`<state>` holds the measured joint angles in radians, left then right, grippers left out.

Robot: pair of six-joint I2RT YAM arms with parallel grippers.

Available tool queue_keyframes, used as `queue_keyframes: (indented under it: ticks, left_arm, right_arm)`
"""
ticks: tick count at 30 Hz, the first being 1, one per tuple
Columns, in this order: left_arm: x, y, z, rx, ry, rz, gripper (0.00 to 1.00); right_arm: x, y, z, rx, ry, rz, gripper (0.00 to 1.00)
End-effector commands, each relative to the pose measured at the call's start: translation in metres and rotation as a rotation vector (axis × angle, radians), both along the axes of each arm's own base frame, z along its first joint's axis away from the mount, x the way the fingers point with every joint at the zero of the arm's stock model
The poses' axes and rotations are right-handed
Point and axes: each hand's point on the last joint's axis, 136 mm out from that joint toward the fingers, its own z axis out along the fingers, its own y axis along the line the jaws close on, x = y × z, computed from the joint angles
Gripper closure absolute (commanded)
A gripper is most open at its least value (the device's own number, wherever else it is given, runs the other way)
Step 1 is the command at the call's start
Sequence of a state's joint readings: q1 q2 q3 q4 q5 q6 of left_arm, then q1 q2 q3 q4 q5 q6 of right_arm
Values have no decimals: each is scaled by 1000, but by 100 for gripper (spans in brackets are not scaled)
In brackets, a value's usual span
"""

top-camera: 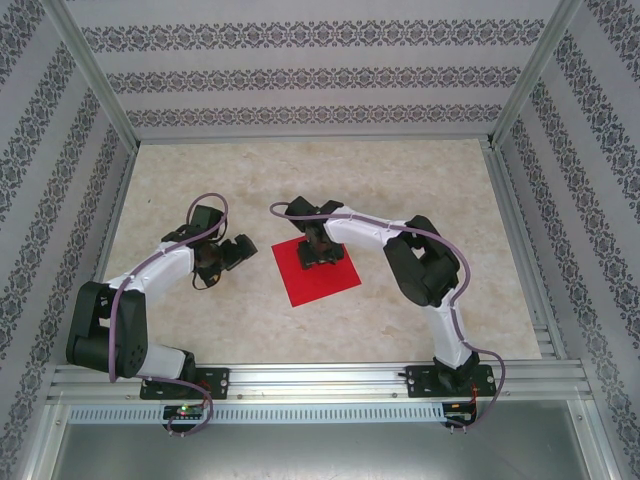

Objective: Fold a paper plane with a square sheet of paper (pick it up from the middle)
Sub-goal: First fold in half a square sheet of paper at the center of the table.

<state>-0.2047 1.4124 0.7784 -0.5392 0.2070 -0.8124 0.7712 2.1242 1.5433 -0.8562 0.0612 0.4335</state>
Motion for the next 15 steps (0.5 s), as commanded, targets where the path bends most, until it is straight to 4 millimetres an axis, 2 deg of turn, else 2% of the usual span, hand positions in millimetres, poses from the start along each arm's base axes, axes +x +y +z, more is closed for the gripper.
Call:
queue_keyframes:
  ticks: [1,4,7,9,11,15]
  left_arm:
    - [4,-12,1,-24,-18,-29,0]
    - [4,-19,2,-32,-23,-42,1]
    - [6,-35,6,-66,-44,-77,7]
    - [7,-52,10,-94,-69,-107,14]
    - [10,-73,13,-134,-93,-137,25]
    - [14,-107,12,-183,-113,-180,48]
  right_arm:
    - [-21,-44,-26,-144,79,-41,43]
    - [-20,-47,-17,-124,56,-48,47]
    - [-16,-43,-1,-81,31,-54,48]
    - [-10,-36,16,-26,-1,-64,47]
    - [-2,-30,33,52,-19,-81,45]
    - [5,-24,43,132,-20,-79,38]
